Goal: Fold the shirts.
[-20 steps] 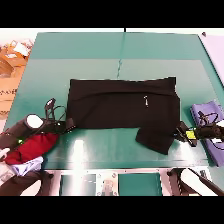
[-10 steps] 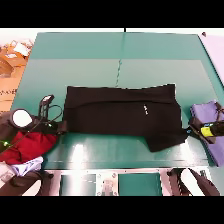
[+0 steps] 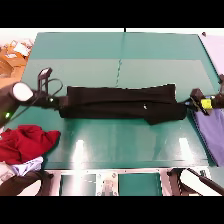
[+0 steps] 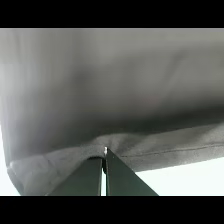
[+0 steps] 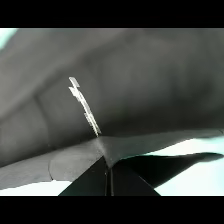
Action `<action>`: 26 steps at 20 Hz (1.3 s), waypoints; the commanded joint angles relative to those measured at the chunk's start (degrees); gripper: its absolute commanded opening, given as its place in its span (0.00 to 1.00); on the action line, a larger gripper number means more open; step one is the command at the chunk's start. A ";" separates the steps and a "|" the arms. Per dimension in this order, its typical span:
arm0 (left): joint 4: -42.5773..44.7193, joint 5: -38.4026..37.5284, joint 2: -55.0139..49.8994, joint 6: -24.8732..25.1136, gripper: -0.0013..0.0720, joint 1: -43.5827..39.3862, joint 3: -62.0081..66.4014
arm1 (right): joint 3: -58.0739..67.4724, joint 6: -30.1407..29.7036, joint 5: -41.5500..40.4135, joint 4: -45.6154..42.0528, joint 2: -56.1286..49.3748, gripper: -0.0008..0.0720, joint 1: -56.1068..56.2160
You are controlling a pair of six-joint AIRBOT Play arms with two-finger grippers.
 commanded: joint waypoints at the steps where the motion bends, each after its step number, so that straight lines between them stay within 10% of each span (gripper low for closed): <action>1: 0.13 3.17 -12.79 0.39 0.06 0.04 11.43 | 7.67 -0.13 -7.63 3.19 -11.85 0.04 4.28; 11: 2.49 5.60 -38.69 -2.93 0.06 0.13 33.31 | 27.54 -0.15 -14.16 6.64 -39.98 0.06 7.21; 12: 2.62 6.80 -38.73 -3.76 0.10 0.13 33.97 | 29.20 -0.74 -14.10 6.56 -40.13 0.27 6.95; 14: 3.15 6.49 -38.69 -5.05 1.00 0.50 36.39 | 33.88 -4.33 -10.43 6.51 -40.09 0.72 5.22; 21: 1.40 -7.63 -38.66 -7.28 0.99 7.26 44.02 | 38.03 -19.34 7.98 5.29 -41.55 0.96 -6.49; 26: -0.02 -11.23 -38.45 -7.10 0.99 7.61 44.00 | 32.04 -30.36 9.29 8.11 -46.93 0.96 -7.67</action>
